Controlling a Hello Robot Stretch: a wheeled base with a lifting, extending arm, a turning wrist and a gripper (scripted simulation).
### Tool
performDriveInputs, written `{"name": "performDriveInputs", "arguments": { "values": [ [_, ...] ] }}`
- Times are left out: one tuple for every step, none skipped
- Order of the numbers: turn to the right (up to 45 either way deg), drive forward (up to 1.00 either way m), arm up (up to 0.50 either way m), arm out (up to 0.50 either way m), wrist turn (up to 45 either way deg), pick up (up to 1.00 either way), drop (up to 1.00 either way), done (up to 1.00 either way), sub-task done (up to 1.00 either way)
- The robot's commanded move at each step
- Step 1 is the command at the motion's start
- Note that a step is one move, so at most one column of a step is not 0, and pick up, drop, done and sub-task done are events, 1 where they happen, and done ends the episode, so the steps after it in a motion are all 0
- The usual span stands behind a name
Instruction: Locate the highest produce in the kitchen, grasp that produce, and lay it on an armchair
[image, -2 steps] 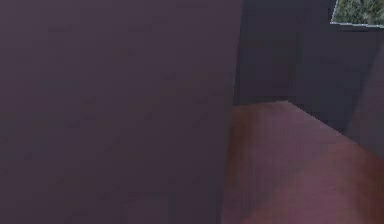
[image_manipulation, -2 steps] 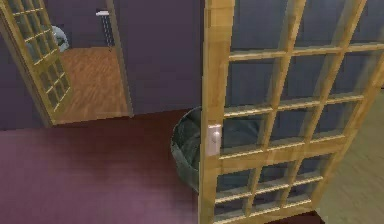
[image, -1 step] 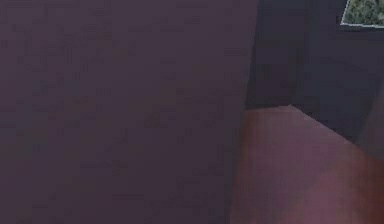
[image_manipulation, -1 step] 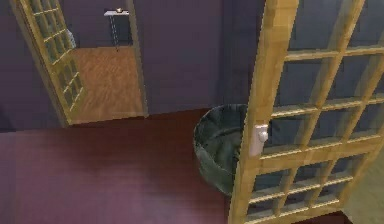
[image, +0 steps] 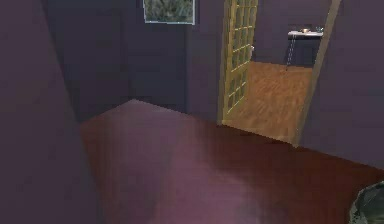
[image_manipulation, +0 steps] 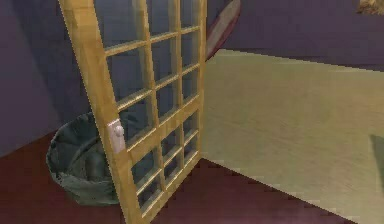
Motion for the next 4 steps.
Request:
{"name": "performDriveInputs", "arguments": {
  "values": [
    [18.0, 0.00, 0.00, 0.00, 0.0, 0.00, 0.00, 0.00, 0.00],
    [0.0, 1.00, 0.00, 0.00, 0.0, 0.00, 0.00, 0.00, 0.00],
    [3.0, 0.00, 0.00, 0.00, 0.0, 0.00, 0.00, 0.00, 0.00],
    [0.0, 1.00, 0.00, 0.00, 0.0, 0.00, 0.00, 0.00, 0.00]
  ]
}}
